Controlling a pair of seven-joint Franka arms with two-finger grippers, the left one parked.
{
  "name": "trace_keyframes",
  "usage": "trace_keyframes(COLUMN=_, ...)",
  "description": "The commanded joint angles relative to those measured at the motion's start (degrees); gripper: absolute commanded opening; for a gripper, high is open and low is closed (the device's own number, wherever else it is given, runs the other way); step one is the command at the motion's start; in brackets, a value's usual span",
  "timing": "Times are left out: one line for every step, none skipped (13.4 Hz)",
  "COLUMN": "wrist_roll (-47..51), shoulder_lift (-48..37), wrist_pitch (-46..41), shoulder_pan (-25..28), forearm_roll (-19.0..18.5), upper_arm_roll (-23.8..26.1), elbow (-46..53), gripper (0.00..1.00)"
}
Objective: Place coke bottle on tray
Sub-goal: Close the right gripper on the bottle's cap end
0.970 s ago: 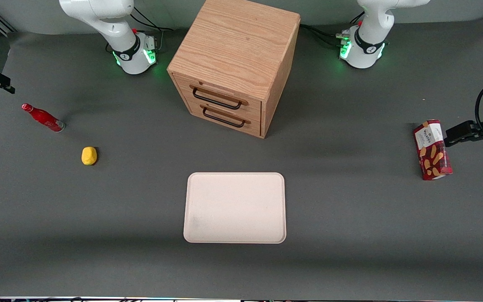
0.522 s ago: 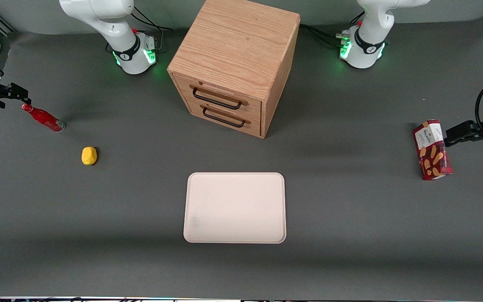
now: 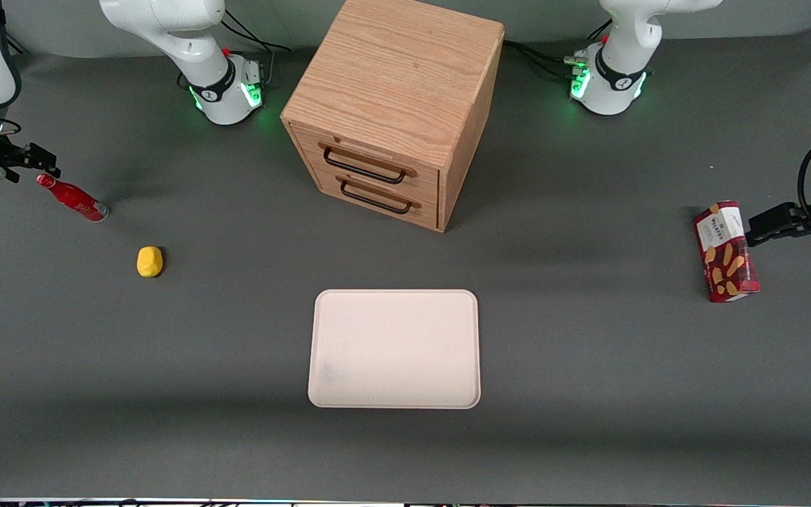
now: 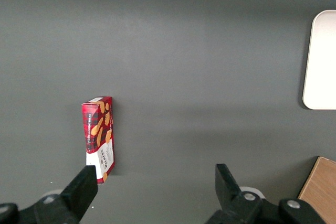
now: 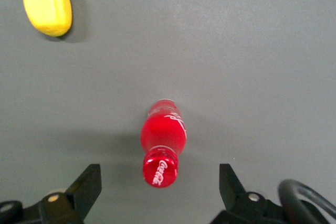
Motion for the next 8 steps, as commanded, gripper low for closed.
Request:
trace_keyframes(wrist_roll=-1.01, shoulder_lift=1.87, wrist_pitch=2.45, shoulder_pan=0.59, forearm_roll=-0.94, upper_arm_roll=-0.84, elbow=-1.19, gripper=0.99)
trace_keyframes(wrist_roll=-1.01, shoulder_lift=2.13, wrist_pitch=3.68, shoulder_pan=0.59, forearm_roll=-0.94, upper_arm_roll=-1.10, elbow=-1.97, gripper=0.99)
trace_keyframes(wrist_roll=-1.01, shoulder_lift=2.22, wrist_pitch=4.04, shoulder_pan=0.59, forearm_roll=-0.94, upper_arm_roll=-1.11, elbow=-2.16, gripper=0.99)
trace_keyframes(wrist_roll=-1.01, shoulder_lift=2.22, wrist_pitch=4.04, shoulder_pan=0.59, forearm_roll=-0.94, upper_arm_roll=-1.19, elbow=-2.07, gripper=0.99)
trace_keyframes(wrist_roll=-1.01, shoulder_lift=2.22, wrist_pitch=4.04, shoulder_pan=0.59, forearm_roll=-0.94, upper_arm_roll=-1.19, elbow=-2.07, gripper=0.99)
trace_keyframes(wrist_roll=-1.01, shoulder_lift=2.22, wrist_pitch=4.04, shoulder_pan=0.59, forearm_roll=-0.94, upper_arm_roll=-1.19, elbow=-2.07, gripper=0.97)
trace_keyframes(wrist_roll=-1.01, shoulder_lift=2.31, wrist_pitch=4.04, shoulder_pan=0.59, forearm_roll=-0.94, upper_arm_roll=-1.19, elbow=-2.07, gripper=0.92)
trace_keyframes(wrist_roll=-1.01, shoulder_lift=2.40, wrist_pitch=4.04, shoulder_pan=0.67, forearm_roll=-0.94, upper_arm_roll=-1.19, elbow=-2.07, gripper=0.92)
